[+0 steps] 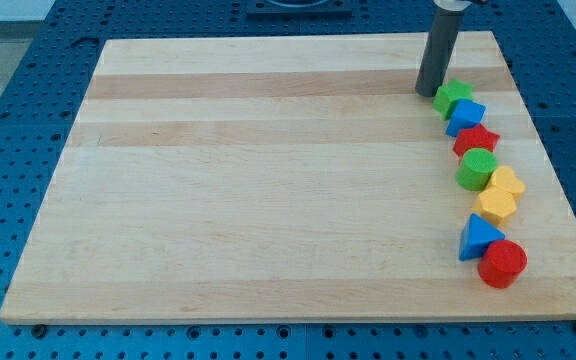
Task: Move green circle to the bottom left
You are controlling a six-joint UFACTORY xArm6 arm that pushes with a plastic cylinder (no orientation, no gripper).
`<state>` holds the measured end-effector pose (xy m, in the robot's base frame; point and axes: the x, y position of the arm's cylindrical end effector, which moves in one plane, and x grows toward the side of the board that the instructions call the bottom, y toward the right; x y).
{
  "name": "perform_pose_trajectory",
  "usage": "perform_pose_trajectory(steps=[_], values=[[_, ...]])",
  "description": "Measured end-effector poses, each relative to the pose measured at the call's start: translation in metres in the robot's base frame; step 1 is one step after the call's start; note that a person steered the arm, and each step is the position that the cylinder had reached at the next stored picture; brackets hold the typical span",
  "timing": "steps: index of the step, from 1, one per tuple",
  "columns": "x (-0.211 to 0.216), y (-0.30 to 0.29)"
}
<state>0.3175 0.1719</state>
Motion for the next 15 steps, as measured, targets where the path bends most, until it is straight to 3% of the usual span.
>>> perform_pose_trajectory(steps=[1, 2, 3, 4, 6, 9, 11, 13, 15], values=[[-0.014, 0.002], [-0.042, 0.054], [-0.022, 0.149], [0.002, 0.173], [0.101, 0.164], [0.147, -0.008], [0.158, -0.158], [0.201, -0.3], [0.207, -0.249]])
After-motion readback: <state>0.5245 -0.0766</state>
